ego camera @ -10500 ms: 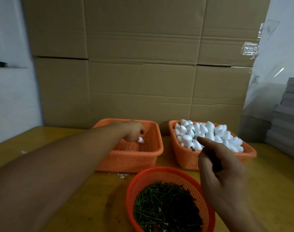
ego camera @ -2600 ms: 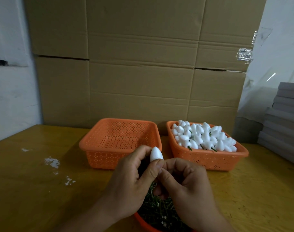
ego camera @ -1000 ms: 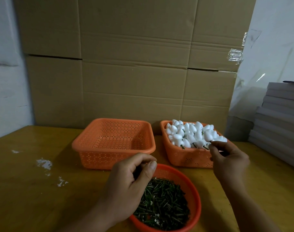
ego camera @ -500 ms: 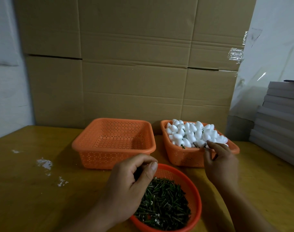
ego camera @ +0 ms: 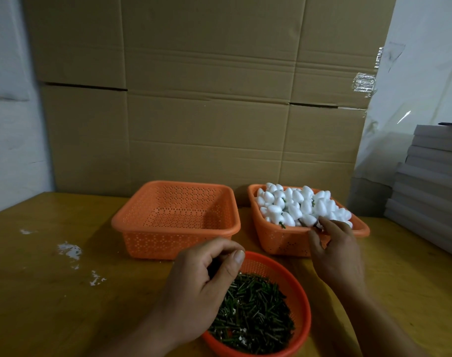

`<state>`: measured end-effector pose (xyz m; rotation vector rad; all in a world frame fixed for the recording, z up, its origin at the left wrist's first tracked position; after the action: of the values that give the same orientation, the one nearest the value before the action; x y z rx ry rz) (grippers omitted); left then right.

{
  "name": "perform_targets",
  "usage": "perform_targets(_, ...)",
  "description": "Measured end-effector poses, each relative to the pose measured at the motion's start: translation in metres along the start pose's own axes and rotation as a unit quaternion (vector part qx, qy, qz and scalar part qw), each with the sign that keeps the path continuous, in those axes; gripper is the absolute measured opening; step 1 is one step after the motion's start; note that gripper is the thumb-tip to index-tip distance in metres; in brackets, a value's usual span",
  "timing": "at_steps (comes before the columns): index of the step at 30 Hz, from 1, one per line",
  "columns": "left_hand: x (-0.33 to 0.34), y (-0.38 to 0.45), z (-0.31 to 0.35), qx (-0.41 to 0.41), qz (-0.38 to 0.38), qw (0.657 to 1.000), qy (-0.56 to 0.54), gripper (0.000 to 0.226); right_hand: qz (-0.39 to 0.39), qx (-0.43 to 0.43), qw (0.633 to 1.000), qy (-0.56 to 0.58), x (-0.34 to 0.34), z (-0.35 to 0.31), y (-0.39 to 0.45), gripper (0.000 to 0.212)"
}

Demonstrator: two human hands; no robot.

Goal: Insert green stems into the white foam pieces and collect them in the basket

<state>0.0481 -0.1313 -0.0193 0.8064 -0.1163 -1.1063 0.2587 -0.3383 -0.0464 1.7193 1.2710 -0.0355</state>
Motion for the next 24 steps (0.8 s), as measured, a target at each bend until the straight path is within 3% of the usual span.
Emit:
perform_targets(10,0.001,0.001,-0.002,0.006,0.005,1.000,0.006,0.028,0.017,0.006,1.000,0.025,-0.005,-0.001,0.000,0.039)
perform_targets(17,-0.011,0.003,-0.003,-0.008,0.069,0.998,0.001,0.031,0.010,0.012,1.000,0.026,-0.006,-0.002,-0.001,0.038)
perform_targets(24,0.002,-0.002,0.012,0.061,0.002,0.996,0.067,0.036,0.026,0.012,0.999,0.043,-0.009,-0.001,-0.001,0.033)
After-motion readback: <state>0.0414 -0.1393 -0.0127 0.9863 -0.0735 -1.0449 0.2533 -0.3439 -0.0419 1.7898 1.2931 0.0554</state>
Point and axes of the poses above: each hand's wrist, its own y-axis towards the middle knuckle, its own x-axis out of the palm, z = x × y, the point moved 7 cm from there along y, towards the middle knuckle, and after that the axes turned 3 degrees about z, right-handed, at the moved point
